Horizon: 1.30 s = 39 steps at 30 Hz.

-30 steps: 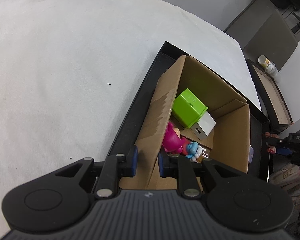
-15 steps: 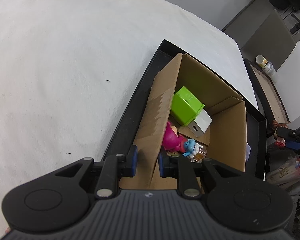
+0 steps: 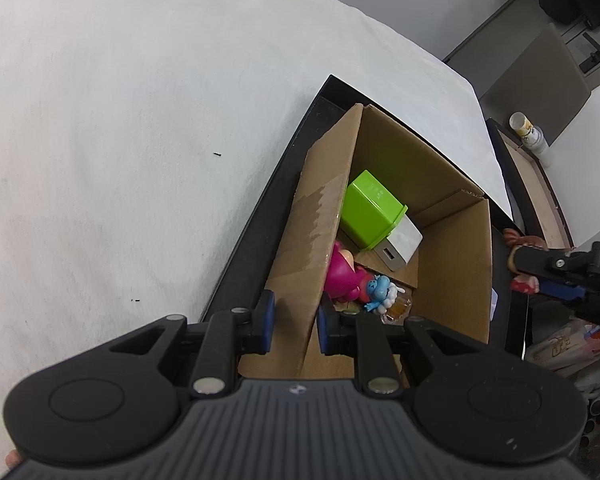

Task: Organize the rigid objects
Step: 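Carry the brown-haired doll into the box with the right tool and release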

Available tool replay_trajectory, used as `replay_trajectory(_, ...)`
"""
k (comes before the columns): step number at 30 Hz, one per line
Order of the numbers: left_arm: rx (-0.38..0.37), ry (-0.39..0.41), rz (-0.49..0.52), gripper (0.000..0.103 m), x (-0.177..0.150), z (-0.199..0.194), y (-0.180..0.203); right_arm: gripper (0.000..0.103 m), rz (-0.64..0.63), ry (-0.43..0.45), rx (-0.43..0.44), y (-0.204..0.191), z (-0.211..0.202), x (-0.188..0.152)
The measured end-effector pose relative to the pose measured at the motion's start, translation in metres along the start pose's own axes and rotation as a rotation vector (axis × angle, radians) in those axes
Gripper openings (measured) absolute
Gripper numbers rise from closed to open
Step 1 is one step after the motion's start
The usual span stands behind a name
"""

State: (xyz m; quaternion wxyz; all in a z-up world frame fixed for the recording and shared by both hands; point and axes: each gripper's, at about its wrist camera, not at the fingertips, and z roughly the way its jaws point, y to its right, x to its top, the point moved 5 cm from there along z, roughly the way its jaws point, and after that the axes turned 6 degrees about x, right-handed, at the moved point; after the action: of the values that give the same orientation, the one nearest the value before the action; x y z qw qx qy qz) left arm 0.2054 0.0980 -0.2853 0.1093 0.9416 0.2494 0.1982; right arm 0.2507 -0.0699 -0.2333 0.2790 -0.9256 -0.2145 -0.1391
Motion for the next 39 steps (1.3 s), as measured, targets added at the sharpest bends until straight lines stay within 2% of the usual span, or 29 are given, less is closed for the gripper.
replay_trajectory(19,-0.031,-0.01,-0.026,0.02,0.0,0.002,-0.007,0.03,-0.049,-0.141,0.049,-0.044,0.047,-0.043)
replay_trajectory(24,-0.033,-0.012,-0.026,0.02,-0.001,0.002,-0.008,0.033,-0.035,-0.175,0.085,-0.05,0.05,-0.049)
replay_trajectory(35,-0.023,-0.011,-0.033,0.02,-0.001,0.001,-0.007,0.037,-0.031,-0.144,0.074,-0.044,0.035,-0.042)
replay_trajectory(39,-0.014,-0.008,-0.032,0.02,0.0,0.0,-0.006,0.043,-0.035,-0.123,0.073,-0.041,0.022,-0.038)
